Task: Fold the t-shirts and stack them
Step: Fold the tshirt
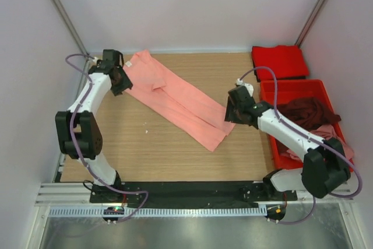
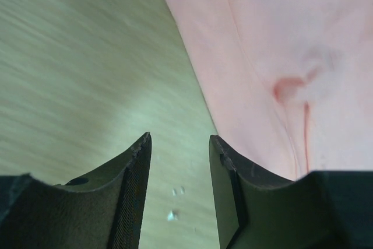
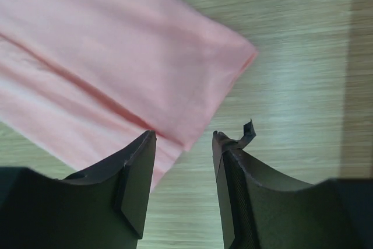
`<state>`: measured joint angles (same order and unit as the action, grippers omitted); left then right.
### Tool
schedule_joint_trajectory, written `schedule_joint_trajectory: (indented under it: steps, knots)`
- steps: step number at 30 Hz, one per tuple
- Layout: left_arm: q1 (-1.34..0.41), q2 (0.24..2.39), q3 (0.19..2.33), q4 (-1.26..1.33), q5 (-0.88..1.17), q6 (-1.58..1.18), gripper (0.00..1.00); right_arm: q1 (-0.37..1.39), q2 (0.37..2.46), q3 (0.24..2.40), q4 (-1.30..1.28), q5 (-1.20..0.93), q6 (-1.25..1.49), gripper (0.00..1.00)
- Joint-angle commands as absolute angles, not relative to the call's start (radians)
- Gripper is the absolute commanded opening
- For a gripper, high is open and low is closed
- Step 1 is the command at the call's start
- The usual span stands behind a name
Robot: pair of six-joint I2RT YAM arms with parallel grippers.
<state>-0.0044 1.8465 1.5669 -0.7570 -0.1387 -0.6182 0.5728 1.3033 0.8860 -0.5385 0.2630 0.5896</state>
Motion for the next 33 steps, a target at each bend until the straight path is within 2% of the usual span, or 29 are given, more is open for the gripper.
schedule_joint_trajectory:
  steps: [1,6,12,19,25,28,33]
  knots:
    - [-0.121,1.648,1.373,-0.666,-0.036,-0.673,0.46,0.462,1.38,0.959,-0.557,0.16,0.394,0.51]
    - [-0.287,1.519,1.066,-0.516,0.136,-0.801,0.46,0.354,1.564,1.055,-0.568,0.012,0.33,0.5]
    - [-0.508,1.453,0.924,-0.433,0.097,-0.929,0.46,0.318,1.68,1.115,-0.58,-0.017,0.287,0.5]
    - [-0.624,1.485,0.845,-0.275,0.107,-1.103,0.49,0.239,1.697,1.204,-0.633,-0.066,0.249,0.51]
    - [-0.765,1.534,0.828,-0.131,0.022,-1.247,0.51,0.173,1.75,1.235,-0.646,-0.109,0.226,0.52]
    - [-0.822,1.577,0.847,-0.117,-0.032,-1.296,0.51,0.153,1.779,1.235,-0.646,-0.132,0.221,0.52]
    - [-0.864,1.673,0.871,-0.117,-0.005,-1.353,0.51,0.115,1.812,1.233,-0.647,-0.204,0.213,0.52]
